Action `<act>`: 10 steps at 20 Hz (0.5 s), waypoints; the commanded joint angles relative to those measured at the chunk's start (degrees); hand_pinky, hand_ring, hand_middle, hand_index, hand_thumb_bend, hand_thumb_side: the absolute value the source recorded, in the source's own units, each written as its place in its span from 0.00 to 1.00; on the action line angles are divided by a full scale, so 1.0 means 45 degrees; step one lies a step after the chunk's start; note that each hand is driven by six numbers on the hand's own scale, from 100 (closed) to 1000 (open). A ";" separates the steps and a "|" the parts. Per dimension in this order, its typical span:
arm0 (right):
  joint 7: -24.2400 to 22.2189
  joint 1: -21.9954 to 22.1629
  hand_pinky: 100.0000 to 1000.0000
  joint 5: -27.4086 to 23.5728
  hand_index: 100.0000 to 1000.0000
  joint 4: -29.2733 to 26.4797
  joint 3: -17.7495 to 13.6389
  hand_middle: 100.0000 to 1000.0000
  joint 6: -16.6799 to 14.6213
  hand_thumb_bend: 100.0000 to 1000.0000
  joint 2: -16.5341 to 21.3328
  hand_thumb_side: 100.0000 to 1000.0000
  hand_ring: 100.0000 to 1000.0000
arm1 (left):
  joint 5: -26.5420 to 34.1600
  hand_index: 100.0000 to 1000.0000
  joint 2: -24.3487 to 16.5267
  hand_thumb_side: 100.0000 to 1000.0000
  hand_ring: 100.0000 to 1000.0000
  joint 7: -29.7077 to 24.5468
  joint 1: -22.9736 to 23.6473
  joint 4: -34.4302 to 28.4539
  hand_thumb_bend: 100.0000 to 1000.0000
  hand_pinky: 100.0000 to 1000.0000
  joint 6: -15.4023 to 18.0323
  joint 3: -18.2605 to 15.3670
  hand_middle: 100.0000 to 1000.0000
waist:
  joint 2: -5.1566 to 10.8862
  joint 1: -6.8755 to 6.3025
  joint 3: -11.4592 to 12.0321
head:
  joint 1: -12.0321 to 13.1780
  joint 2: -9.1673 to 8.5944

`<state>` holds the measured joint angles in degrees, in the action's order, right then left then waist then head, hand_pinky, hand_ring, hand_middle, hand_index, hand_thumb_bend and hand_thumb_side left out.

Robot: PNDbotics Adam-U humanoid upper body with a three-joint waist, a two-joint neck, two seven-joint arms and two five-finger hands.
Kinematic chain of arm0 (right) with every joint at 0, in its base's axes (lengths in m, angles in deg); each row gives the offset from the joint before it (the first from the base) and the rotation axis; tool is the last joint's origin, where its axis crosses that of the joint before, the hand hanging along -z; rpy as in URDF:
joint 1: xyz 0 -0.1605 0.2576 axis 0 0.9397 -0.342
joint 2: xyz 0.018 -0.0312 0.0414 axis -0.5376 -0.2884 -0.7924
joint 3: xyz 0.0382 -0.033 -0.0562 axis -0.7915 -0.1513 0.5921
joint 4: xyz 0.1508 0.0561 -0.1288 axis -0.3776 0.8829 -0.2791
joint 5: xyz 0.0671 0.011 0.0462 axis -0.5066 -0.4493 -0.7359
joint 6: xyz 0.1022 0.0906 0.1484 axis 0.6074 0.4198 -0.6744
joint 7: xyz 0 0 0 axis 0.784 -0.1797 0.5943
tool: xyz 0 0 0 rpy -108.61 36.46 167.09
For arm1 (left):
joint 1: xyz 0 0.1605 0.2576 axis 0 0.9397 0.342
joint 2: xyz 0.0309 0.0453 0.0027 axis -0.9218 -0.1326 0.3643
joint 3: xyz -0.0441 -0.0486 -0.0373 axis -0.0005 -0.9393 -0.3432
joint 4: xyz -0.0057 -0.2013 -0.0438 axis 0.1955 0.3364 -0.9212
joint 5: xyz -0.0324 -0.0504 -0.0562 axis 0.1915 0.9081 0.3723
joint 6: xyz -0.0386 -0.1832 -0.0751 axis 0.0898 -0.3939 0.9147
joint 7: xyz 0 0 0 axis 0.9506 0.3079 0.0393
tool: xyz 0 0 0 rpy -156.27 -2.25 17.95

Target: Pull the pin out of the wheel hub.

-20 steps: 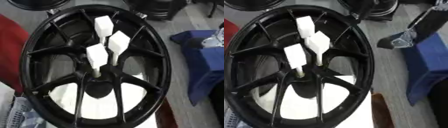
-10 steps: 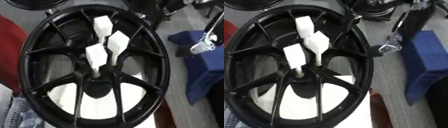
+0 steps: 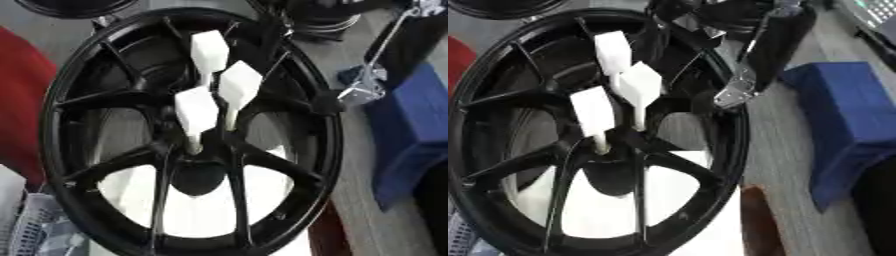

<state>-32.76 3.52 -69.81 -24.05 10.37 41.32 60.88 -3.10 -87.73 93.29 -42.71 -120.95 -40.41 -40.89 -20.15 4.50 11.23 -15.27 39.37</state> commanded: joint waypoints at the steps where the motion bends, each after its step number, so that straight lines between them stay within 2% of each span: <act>1: 0.0218 -0.0378 0.84 0.0310 0.77 0.0490 0.0021 0.65 0.0229 0.34 -0.0097 0.23 0.72 | -0.0003 0.69 -0.0151 0.62 0.64 0.0012 -0.0173 -0.0180 0.16 0.73 -0.0024 -0.0041 0.51 | 0.0184 -0.0036 0.0047 | -0.0066 0.0067; 10: 0.0912 -0.0662 0.83 0.0973 0.77 0.1854 0.0302 0.64 0.0419 0.32 -0.0684 0.20 0.70 | 0.0002 0.68 -0.0071 0.62 0.64 0.0063 -0.0213 -0.0226 0.17 0.73 -0.0053 -0.0086 0.51 | 0.0047 0.0052 0.0221 | -0.0018 0.0185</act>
<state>-29.16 1.53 -65.91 -16.27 12.20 43.12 56.95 -3.09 -87.49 93.47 -42.96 -120.97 -40.61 -40.96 -20.87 5.03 12.21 -15.31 39.85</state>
